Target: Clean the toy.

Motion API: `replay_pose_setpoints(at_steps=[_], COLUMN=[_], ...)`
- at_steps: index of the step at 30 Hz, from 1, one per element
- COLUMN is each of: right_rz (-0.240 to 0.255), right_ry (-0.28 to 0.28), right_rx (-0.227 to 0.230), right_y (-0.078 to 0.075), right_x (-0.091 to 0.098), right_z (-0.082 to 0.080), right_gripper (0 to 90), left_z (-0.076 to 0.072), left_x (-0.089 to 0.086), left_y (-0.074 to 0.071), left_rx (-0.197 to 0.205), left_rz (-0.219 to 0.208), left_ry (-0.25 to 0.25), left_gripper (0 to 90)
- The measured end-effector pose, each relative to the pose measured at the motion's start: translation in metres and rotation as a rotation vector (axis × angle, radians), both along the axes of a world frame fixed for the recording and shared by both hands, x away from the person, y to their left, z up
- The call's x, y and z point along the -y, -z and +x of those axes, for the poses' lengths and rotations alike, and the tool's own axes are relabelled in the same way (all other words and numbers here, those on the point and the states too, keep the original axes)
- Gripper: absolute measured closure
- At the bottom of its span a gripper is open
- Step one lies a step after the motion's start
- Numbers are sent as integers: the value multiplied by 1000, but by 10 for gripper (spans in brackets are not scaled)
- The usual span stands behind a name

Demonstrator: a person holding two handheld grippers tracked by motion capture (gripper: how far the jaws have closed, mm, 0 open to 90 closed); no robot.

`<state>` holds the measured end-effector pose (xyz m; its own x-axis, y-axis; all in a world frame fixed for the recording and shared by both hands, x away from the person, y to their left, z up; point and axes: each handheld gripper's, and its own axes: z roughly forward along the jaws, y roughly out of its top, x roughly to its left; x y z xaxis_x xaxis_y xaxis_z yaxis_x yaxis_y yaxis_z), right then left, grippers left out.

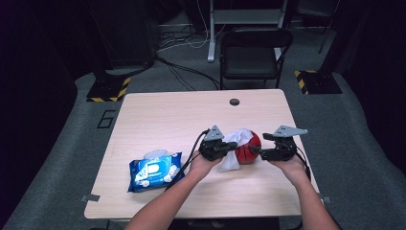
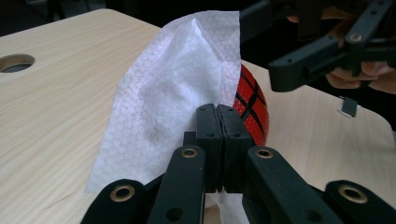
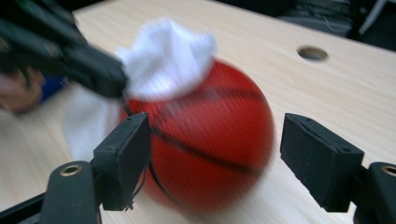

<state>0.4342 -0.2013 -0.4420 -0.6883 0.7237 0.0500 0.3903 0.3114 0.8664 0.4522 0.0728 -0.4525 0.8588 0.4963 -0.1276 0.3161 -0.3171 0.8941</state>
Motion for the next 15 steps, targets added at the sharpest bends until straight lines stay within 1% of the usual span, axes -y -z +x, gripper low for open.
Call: replay_pose_setpoints(at_steps=[1, 3, 4, 5, 6, 8, 9, 10, 12, 14, 15], right_rz=[-4, -3, -5, -16, -42, -76, -100, -116, -125, -129, -118], right_ry=[4, -19, -34, -50, -57, -76, -84, -78, -89, -92, -103], right_rx=[-15, -37, -57, -83, -107, -139, -142, -150, -159, -168, -178], right_y=[2, 8, 11, 14, 20, 28, 33, 36, 42, 46, 48], right_x=[3, 7, 8, 8, 7, 6, 5, 4, 3, 0, -2], right_z=[1, 2, 2, 4, 6, 9, 11, 13, 18, 22, 24], right_gripper=[234, 209, 187, 166, 139, 131, 125, 108, 81, 53, 51], left_z=[2, 3, 5, 6, 6, 8, 9, 10, 12, 14, 14], left_x=[-1, -2, -2, -3, -3, -5, -6, -7, -8, -9, -10], left_y=[-1, -1, -1, -1, -1, -1, -1, -1, -1, 0, -1], left_rx=[-1, -4, -1, -2, -2, -3, -5, -6, -7, -20, -20], left_rz=[4, 4, 6, 5, 5, 7, 5, 7, 4, -3, -4], left_ry=[-7, -18, -16, -24, -25, -32, -34, -32, -34, -34, -34], left_gripper=[883, 882, 882, 882, 882, 882, 882, 882, 881, 881, 881])
